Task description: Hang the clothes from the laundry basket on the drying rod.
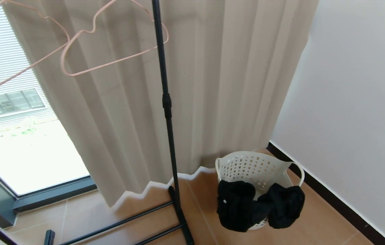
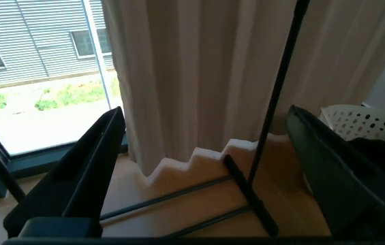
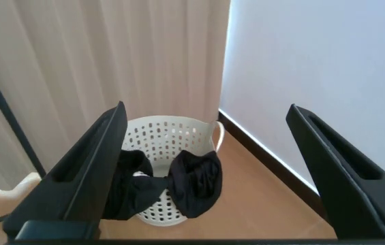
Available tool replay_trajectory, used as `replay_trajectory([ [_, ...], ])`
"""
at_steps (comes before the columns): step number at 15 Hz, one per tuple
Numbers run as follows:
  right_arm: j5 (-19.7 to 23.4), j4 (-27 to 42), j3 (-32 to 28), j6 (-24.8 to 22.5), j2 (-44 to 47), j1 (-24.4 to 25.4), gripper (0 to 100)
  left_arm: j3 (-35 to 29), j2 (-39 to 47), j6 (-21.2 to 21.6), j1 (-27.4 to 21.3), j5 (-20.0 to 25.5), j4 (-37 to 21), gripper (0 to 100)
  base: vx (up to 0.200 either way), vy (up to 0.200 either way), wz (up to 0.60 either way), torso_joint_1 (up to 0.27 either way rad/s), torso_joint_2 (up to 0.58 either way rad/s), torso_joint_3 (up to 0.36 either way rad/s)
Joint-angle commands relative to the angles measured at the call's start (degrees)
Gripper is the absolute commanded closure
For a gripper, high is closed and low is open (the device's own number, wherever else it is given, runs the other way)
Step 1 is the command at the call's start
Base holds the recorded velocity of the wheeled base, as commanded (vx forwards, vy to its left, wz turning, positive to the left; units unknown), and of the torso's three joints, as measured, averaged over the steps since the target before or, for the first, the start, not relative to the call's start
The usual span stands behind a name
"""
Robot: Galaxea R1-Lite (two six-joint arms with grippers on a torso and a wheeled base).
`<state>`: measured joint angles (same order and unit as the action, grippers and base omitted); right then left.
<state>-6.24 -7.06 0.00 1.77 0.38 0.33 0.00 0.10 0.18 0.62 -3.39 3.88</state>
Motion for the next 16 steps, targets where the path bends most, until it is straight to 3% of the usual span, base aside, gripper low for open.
replay_trajectory([
  [1,0.0,-0.1,0.0,0.0,0.1,0.0,0,0.0,0.0,0.0,0.0,0.0,0.0,0,0.000,0.000,0.00,0.000,0.00,0.000],
  [4,0.0,-0.1,0.0,0.0,0.1,0.0,0,0.0,0.0,0.0,0.0,0.0,0.0,0,0.000,0.000,0.00,0.000,0.00,0.000],
  [8,0.0,-0.1,0.0,0.0,0.1,0.0,0,0.0,0.0,0.0,0.0,0.0,0.0,0,0.200,0.000,0.00,0.001,0.00,0.008],
  [16,0.0,-0.1,0.0,0.0,0.1,0.0,0,0.0,0.0,0.1,0.0,0.0,0.0,0,0.000,0.000,0.00,0.000,0.00,0.000],
])
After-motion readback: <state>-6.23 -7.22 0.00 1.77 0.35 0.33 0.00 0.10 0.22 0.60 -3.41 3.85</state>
